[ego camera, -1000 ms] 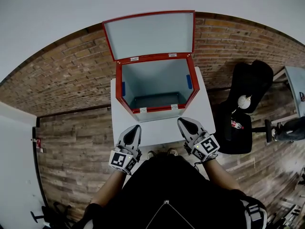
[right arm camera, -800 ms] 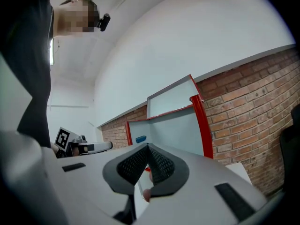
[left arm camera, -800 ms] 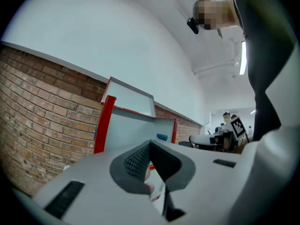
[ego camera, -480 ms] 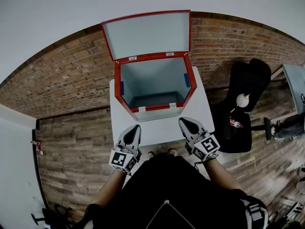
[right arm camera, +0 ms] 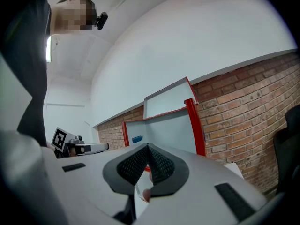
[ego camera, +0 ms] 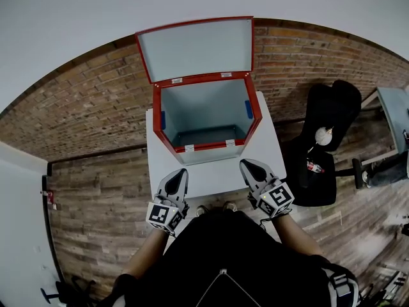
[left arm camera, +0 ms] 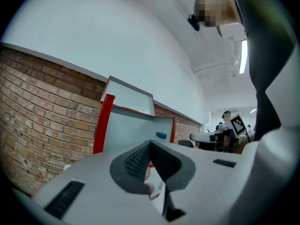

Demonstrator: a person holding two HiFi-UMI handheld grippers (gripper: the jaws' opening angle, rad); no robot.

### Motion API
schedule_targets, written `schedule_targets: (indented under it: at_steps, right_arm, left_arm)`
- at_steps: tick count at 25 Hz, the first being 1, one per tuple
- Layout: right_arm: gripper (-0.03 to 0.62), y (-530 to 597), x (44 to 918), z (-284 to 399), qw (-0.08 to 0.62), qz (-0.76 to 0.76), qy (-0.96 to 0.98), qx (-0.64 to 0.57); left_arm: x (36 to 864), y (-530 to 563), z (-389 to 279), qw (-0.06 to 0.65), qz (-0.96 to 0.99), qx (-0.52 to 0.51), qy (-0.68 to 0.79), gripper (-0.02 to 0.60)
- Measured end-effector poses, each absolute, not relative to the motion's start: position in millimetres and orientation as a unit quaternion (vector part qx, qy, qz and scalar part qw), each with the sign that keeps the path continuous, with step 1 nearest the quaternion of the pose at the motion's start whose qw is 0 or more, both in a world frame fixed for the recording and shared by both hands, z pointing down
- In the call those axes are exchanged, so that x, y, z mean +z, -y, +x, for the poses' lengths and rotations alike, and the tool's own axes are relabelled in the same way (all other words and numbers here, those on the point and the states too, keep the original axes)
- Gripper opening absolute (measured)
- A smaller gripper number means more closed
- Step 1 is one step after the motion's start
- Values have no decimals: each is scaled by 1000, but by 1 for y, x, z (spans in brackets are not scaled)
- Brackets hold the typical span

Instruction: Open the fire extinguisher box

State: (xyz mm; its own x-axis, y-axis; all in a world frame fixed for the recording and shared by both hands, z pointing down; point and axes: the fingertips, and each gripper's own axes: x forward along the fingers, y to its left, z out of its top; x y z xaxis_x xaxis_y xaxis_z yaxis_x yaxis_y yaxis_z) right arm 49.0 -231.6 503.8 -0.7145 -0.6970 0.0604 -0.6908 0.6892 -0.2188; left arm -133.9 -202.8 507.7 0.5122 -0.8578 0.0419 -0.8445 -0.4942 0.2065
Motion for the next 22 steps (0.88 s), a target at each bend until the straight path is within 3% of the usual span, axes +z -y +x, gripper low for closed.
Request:
schedule_targets:
  at_steps: [22]
  right_arm:
    - [18,238,505,60,11,-397,-910,-123]
  left_arm:
    - [508,209,-131,103,864,-32,492,48]
